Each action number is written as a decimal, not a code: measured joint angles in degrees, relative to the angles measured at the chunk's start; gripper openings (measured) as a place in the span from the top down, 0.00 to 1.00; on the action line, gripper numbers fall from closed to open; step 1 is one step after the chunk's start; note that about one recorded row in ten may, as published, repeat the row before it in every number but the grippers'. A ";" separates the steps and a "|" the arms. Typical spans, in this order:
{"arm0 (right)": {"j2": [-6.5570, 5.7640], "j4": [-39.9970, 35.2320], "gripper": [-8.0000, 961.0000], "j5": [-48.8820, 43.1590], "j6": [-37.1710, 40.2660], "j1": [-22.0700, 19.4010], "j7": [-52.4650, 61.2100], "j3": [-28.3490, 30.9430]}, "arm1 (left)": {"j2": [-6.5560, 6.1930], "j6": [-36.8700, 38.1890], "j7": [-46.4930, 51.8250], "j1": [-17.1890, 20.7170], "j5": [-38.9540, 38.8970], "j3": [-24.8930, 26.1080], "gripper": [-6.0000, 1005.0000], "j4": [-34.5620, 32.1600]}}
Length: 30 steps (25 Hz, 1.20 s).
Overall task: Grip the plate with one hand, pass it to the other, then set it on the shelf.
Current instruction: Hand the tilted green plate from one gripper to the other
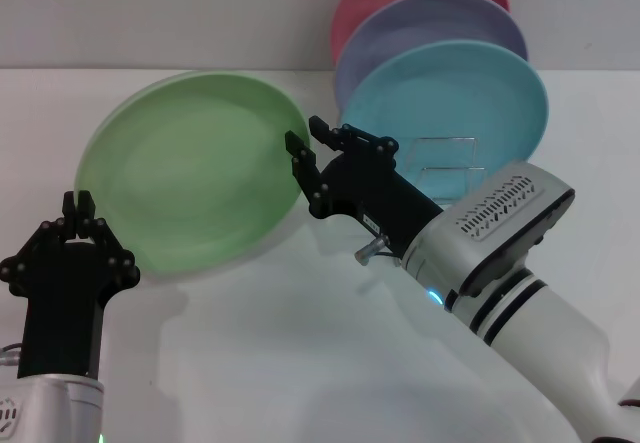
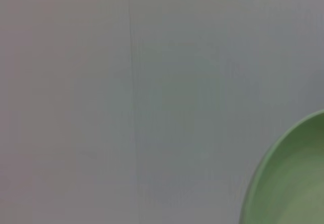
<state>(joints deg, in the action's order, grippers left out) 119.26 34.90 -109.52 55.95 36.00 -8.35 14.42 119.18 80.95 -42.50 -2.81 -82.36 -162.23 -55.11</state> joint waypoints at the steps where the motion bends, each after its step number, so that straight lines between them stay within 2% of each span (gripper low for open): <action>1: 0.00 0.00 0.60 0.00 0.00 0.00 0.00 0.00 | 0.00 0.00 0.00 0.00 0.00 0.00 0.95 0.00; 5: 0.00 -0.21 0.63 0.00 -0.60 0.29 0.00 0.05 | 0.00 -0.07 0.07 -0.07 0.00 -0.02 0.95 0.00; 13: 0.00 -0.27 0.77 0.00 -0.87 0.53 0.00 0.09 | 0.00 -0.31 -0.01 -0.17 0.00 -0.02 0.95 0.00; 30: 0.01 0.07 0.84 0.01 -1.38 0.37 0.00 0.08 | 0.00 -0.35 -0.04 -0.09 -0.09 -0.02 0.95 0.09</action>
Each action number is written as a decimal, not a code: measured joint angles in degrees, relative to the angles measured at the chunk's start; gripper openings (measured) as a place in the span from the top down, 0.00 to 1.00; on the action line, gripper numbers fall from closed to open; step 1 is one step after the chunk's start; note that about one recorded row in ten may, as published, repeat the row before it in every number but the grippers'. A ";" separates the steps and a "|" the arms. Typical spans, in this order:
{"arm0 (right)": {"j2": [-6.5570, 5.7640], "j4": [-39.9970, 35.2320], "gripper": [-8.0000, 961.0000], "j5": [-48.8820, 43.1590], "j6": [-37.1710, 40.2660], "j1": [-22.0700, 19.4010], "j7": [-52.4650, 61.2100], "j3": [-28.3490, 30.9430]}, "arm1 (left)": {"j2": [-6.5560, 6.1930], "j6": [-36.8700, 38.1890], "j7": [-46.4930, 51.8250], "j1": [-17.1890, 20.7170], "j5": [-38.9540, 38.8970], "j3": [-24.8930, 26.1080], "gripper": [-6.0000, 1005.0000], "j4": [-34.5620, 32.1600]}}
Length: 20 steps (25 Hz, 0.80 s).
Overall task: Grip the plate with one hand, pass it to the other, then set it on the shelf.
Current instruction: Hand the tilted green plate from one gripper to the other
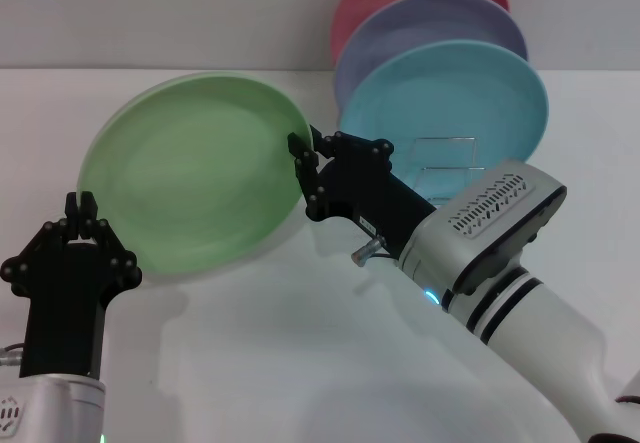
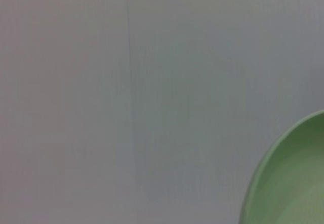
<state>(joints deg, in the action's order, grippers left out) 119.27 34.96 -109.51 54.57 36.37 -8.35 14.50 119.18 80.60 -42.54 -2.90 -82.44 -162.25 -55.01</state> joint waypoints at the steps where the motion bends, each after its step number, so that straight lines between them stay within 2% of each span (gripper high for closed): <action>1: 0.00 0.00 0.84 0.00 0.00 0.00 0.00 0.00 | 0.00 0.00 0.00 0.00 0.00 0.00 0.95 0.00; 10: 0.08 0.02 0.86 0.00 0.00 -0.14 0.07 0.49 | 0.00 0.07 0.00 0.00 0.00 -0.08 0.95 0.01; 14: 0.09 -0.01 0.91 0.00 -0.07 -0.11 0.51 0.52 | 0.01 0.03 0.00 0.00 0.00 -0.09 0.95 0.07; 20: 0.16 -0.07 0.93 0.00 -0.17 -0.09 0.64 0.54 | 0.00 -0.01 0.01 -0.07 0.00 -0.09 0.95 0.18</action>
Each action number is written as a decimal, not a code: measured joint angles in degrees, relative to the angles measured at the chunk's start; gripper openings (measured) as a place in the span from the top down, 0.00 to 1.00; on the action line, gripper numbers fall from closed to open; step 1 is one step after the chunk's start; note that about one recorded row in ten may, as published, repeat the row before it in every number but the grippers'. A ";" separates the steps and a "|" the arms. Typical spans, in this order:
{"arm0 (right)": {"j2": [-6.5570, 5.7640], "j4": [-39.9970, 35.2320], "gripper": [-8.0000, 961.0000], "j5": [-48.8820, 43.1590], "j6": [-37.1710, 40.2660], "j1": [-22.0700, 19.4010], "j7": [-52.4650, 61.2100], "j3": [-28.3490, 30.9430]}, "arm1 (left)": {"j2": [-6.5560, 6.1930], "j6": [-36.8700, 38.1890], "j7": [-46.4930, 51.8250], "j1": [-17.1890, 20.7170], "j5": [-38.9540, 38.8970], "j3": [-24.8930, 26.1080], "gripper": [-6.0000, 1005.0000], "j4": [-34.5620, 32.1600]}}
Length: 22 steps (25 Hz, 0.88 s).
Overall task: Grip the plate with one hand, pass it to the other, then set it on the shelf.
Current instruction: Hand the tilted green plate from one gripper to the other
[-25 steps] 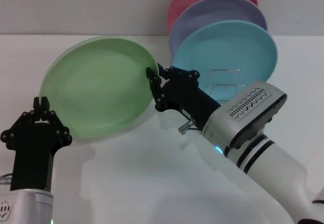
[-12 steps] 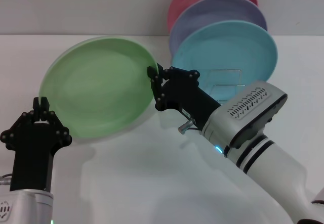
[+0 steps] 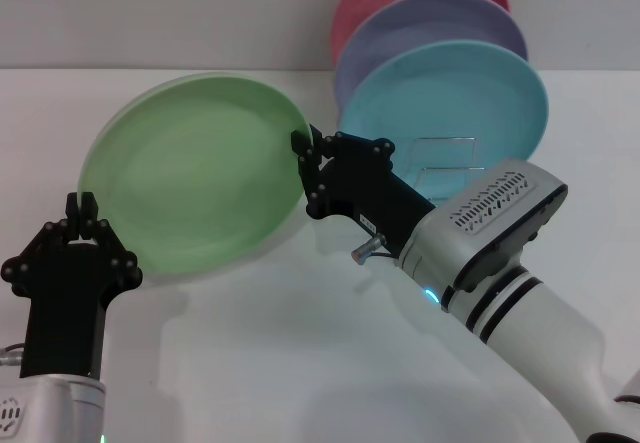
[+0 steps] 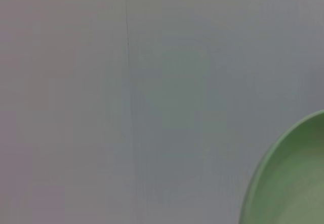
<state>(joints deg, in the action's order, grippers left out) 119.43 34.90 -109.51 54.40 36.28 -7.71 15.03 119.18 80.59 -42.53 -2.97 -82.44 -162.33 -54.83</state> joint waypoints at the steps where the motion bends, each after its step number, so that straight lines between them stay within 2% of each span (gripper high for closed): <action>1: 0.00 0.00 0.93 0.00 0.00 0.00 0.00 0.00 | 0.00 0.00 0.00 0.00 0.00 0.00 0.95 0.00; 22: 0.10 -0.27 0.96 0.37 0.00 -0.52 0.07 0.12 | -0.25 -0.85 0.98 -0.18 0.50 0.00 0.95 0.22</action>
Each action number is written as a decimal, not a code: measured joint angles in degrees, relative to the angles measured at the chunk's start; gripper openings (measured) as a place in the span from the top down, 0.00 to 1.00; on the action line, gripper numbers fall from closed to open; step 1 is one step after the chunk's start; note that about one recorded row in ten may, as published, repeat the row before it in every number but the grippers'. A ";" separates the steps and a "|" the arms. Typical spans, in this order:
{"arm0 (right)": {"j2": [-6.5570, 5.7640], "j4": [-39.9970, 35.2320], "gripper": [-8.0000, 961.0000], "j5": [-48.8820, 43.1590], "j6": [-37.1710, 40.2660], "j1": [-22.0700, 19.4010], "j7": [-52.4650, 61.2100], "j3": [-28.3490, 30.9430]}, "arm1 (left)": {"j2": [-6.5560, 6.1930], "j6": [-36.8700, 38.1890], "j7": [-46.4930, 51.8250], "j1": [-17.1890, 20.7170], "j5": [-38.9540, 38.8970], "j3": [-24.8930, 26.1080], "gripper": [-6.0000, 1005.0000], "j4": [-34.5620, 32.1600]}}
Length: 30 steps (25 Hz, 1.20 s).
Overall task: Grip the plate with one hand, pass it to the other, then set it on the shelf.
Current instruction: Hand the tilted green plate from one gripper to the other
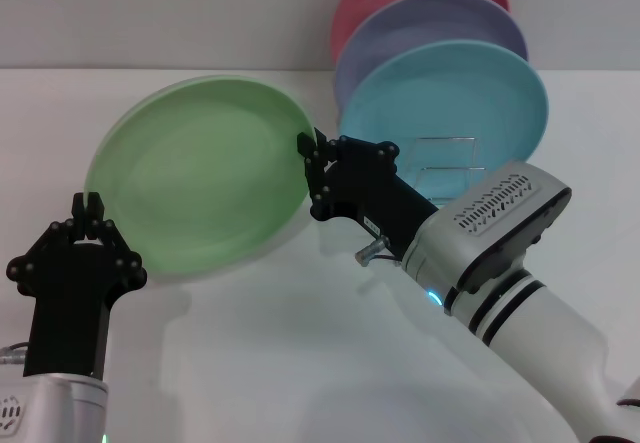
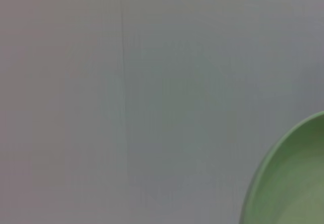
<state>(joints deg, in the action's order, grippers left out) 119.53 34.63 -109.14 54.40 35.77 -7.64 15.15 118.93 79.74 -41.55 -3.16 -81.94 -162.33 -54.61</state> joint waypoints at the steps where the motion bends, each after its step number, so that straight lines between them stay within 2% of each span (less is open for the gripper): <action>1: 0.00 0.00 0.96 0.00 0.00 0.00 0.00 0.00 | -0.01 0.00 0.08 -0.02 0.02 0.00 0.95 0.02; 30: 0.00 -0.10 0.96 -0.17 0.00 -0.08 -0.46 0.80 | -0.23 -1.51 1.30 -0.10 0.92 0.19 0.92 0.31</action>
<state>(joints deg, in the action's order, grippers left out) 119.53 34.53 -109.31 54.40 35.69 -8.11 15.95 118.70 78.23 -40.25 -3.26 -81.03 -162.14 -54.30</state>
